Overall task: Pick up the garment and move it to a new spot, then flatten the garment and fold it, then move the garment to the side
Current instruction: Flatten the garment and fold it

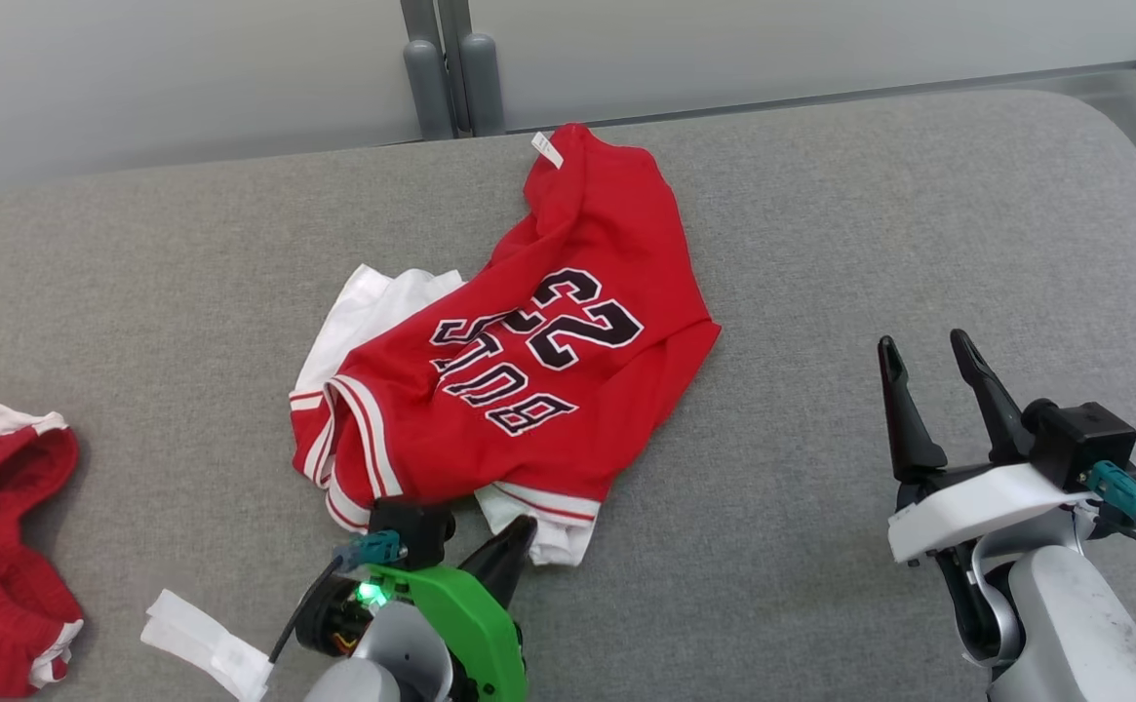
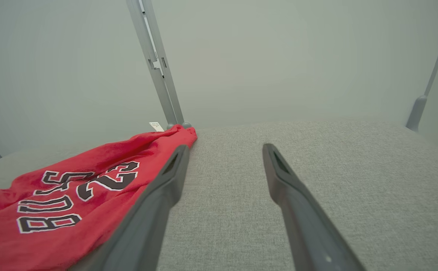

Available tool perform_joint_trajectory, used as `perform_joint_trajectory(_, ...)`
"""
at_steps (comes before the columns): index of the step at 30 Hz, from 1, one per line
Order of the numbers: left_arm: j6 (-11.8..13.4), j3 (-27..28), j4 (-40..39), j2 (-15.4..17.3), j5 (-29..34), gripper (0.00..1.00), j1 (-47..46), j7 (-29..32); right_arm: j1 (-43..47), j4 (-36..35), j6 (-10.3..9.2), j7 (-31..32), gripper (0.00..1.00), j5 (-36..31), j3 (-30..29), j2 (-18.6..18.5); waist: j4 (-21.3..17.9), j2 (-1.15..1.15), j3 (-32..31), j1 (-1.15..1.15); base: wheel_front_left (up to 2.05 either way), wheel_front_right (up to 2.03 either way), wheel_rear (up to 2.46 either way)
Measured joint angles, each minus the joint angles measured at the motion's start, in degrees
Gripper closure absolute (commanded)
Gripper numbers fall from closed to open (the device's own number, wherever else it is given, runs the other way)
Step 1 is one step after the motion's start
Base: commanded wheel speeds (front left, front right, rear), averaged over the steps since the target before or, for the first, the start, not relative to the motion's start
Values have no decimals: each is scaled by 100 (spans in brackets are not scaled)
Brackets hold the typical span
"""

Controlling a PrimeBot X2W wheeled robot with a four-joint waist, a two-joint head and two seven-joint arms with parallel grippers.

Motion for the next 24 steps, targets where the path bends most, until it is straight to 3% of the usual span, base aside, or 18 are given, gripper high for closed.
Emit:
perform_joint_trajectory(6, -1, 24, -836, 74, 51, 100, -310, -142, 1, -12, 1, 0, 0, -7, 37, 4, 51, 0, 14, 0, 0, 0, 0)
perform_joint_trajectory(11, 15, 136, -886, 134, 135, 100, -1031, 14, -110, -14, 1, 1, 0, -5, 157, 22, -22, 0, 117, 0, 0, 0, 0)
perform_joint_trajectory(17, 15, 163, 298, 91, 155, 100, -2288, 197, -310, 32, 1, 0, 0, 14, 335, 91, -211, 0, 311, 0, 0, 0, 0)
perform_joint_trajectory(22, 14, 167, 1891, -13, 221, 100, -3208, -151, -532, 148, 1, 1, 0, 33, 570, 201, -441, 0, 465, 0, 0, 0, 0)
perform_joint_trajectory(23, 14, 144, 2171, -36, 248, 37, -3335, -235, -563, 166, 1, 0, 0, 41, 603, 209, -489, 0, 493, 0, 0, 0, 0)
perform_joint_trajectory(24, 14, 141, 2372, -53, 247, 0, -3408, -357, -577, 185, 1, 1, 0, 44, 617, 210, -525, 0, 513, 0, 0, 0, 0)
